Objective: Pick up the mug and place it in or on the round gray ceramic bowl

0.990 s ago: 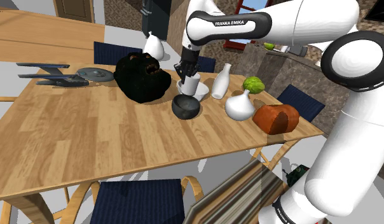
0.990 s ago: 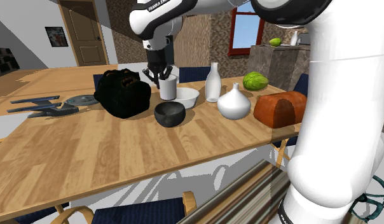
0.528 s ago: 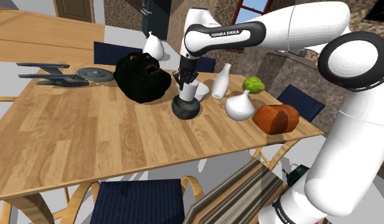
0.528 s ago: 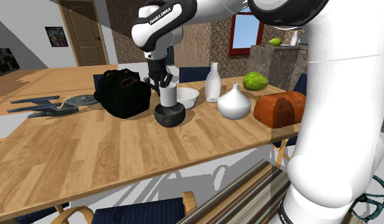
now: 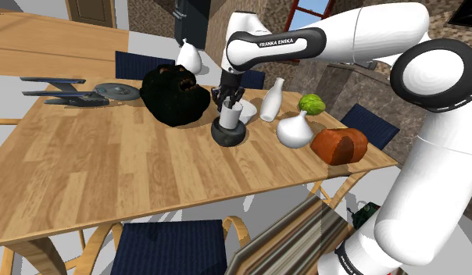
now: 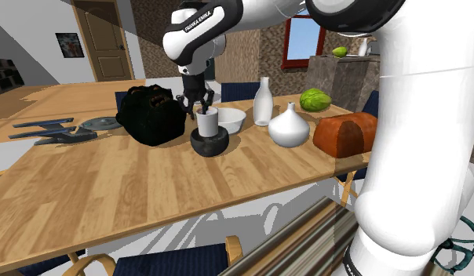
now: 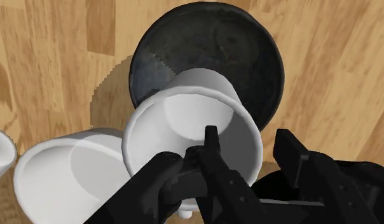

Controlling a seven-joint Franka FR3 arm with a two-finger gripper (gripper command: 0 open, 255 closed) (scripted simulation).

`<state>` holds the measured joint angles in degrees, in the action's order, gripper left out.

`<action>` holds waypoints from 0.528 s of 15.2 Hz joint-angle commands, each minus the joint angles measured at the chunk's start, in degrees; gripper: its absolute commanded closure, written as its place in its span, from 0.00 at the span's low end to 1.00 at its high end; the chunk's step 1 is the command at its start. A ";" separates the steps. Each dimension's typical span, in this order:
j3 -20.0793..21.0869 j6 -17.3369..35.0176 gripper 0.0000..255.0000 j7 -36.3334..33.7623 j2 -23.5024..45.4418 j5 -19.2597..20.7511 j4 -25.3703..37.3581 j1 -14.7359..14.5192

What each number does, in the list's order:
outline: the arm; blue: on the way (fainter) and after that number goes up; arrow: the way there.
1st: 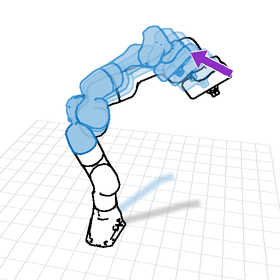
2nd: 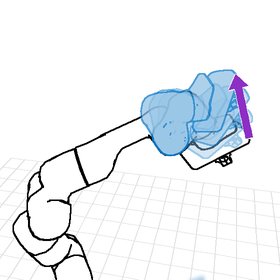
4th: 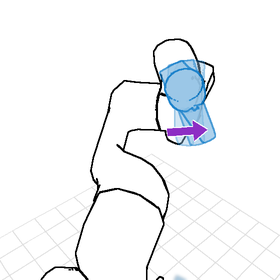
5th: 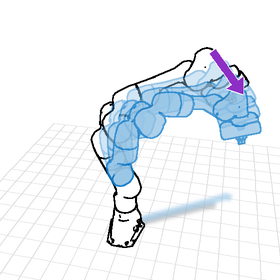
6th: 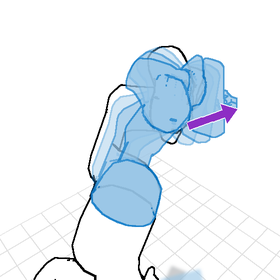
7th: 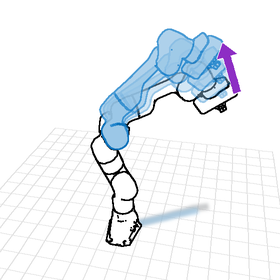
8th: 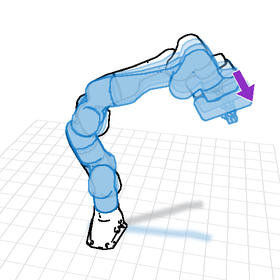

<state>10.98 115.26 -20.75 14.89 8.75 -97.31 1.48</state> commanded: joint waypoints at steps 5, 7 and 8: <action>0.00 0.00 0.00 0.00 0.00 0.00 0.01 0.00; 0.18 -3.43 0.00 0.25 -1.03 -0.36 2.44 -0.13; 0.27 -5.19 0.00 0.36 -1.43 -0.51 3.80 -0.21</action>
<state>11.15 111.83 -20.52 14.25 8.47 -94.43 1.31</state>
